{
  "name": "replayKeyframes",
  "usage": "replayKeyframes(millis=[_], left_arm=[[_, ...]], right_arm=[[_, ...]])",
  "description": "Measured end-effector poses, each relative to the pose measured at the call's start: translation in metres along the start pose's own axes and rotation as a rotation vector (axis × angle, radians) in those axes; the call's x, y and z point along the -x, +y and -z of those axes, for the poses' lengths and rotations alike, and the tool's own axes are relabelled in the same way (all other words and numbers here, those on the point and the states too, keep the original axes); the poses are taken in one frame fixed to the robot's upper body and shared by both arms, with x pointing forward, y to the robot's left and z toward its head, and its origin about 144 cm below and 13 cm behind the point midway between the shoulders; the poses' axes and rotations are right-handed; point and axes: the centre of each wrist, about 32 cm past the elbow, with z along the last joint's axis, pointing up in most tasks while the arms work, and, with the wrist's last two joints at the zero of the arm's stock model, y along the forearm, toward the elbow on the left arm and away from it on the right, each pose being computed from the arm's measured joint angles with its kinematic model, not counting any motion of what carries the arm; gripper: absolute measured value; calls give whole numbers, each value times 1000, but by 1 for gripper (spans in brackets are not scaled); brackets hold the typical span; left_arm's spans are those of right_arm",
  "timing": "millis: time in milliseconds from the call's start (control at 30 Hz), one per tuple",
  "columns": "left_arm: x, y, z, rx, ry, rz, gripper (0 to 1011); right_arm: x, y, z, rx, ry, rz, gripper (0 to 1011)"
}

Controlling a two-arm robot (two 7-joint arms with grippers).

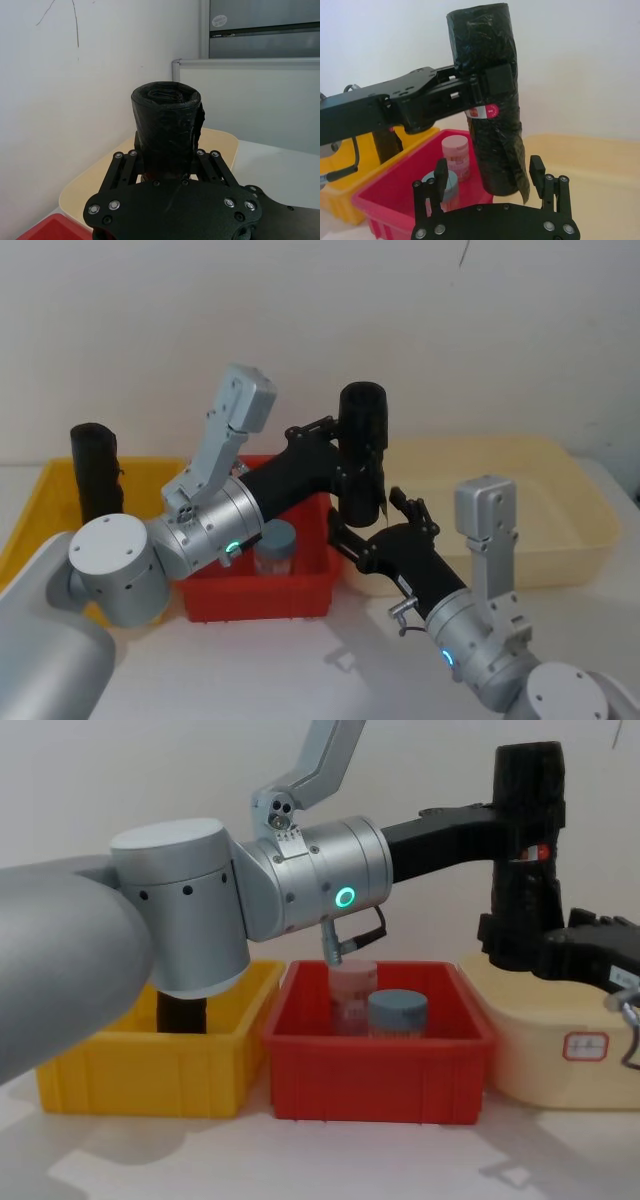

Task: Pick up the garbage bag with the one hand and transfer it to the other hand.

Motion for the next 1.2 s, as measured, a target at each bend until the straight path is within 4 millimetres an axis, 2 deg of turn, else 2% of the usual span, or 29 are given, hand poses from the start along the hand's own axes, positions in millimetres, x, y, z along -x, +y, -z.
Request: replayKeyframes(millis=[933,1100,1167,1200], left_arm=[[0,0,0,0,0,0,435],[0,0,0,0,0,0,435],[0,0,0,0,0,0,435],[0,0,0,0,0,0,435]], right_arm=[[3,38,2,12,-18,4,1000],[3,43,1,35,-22,18,919],[3,45,1,45,-23,27,865],[3,45,0,48,-23,30,806]])
